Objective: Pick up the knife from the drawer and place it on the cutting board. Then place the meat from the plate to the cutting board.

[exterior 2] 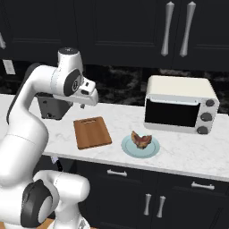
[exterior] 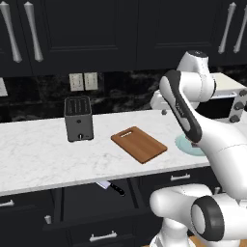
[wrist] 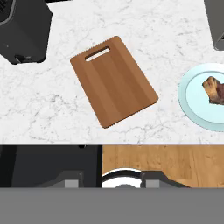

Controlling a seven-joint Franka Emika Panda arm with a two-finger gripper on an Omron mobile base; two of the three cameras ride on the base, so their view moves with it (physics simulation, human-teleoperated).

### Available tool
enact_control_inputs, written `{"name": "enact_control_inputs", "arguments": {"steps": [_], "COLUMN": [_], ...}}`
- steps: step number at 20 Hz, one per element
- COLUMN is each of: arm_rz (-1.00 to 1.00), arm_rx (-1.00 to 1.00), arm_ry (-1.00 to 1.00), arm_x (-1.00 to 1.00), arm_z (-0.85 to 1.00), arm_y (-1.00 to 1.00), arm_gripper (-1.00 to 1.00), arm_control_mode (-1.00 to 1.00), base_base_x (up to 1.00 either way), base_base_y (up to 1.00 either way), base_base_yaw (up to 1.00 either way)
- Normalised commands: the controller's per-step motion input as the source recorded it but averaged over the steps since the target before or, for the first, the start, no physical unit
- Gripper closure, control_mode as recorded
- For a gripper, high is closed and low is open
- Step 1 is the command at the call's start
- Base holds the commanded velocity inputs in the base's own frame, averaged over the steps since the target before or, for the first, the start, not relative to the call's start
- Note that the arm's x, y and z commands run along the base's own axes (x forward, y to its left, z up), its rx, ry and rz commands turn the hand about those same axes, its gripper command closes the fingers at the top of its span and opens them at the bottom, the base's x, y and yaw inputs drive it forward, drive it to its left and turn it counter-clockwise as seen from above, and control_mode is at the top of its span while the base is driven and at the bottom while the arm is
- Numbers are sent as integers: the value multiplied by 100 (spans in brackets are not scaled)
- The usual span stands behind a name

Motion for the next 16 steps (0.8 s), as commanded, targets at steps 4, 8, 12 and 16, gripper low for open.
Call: {"name": "enact_control_inputs", "arguments": {"steps": [4,8,12,16], "arm_rz": [0,7,30,30], "arm_rx": [1,0,-12,-16], "arm_ry": [-1,1,2,14], "arm_x": [0,-25,-44,-3], "arm_z": [0,-8,-49,-49], "arm_y": [-2,-9,-10,-10], "arm_gripper": [-100,-100,-100,-100], "arm_control_mode": [-100,-100,-100,-100], "base_base_x": [0,0,0,0], "base_base_y": [0,0,0,0], "base_base_yaw": [0,0,0,0]}}
